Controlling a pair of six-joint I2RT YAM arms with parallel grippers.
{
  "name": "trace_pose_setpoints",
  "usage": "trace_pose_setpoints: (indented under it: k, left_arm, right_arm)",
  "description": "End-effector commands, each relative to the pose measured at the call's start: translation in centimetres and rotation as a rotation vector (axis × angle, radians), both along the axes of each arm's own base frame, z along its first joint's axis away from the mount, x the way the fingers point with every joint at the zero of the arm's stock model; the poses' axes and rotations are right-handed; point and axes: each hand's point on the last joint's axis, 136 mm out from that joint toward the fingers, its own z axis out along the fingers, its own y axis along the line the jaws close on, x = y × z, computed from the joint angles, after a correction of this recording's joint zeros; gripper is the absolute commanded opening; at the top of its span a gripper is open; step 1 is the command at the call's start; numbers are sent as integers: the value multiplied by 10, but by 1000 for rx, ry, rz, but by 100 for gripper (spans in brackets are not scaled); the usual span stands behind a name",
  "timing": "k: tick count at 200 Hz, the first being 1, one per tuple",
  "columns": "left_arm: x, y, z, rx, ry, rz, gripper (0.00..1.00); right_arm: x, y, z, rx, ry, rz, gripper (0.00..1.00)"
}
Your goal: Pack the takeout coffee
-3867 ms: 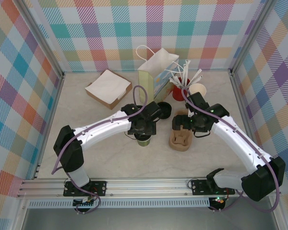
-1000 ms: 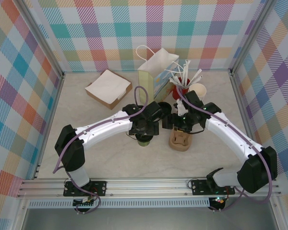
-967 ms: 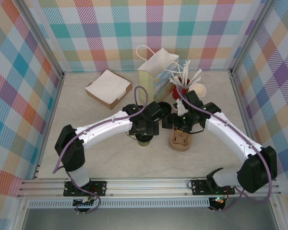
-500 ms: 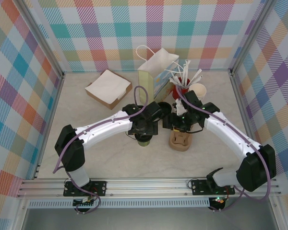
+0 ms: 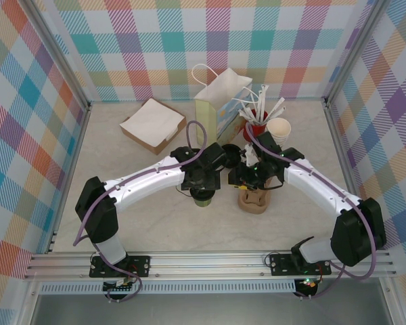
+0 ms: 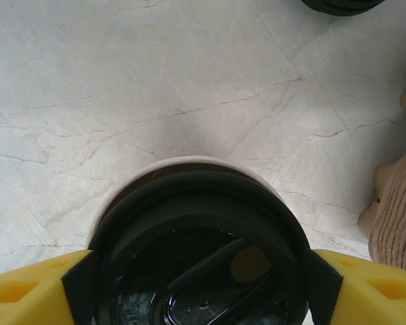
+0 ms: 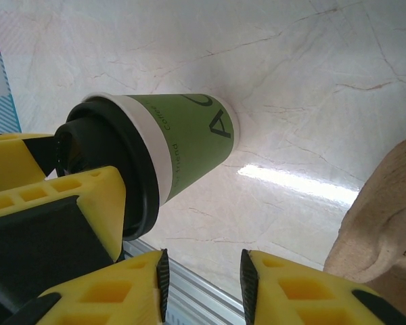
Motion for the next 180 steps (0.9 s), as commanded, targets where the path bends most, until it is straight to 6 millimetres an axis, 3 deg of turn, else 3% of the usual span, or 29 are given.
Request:
trace_pose_setpoints:
  k: [1,109,154,180]
  left_arm:
    - [-1,8,9,-5,-20,17,80]
    - [2,6,17,-42,-33,25,82]
    - [4,7,35,-94,-63,34,83]
    - [4,20,46,-97,-82,48,83]
  right_arm:
    - [0,5,-2,35,26,-1,36]
    - [-1,9,-7,47,52,8,35]
    - [0,10,-2,57,32,17,35]
    - [-1,13,3,62,18,32,35]
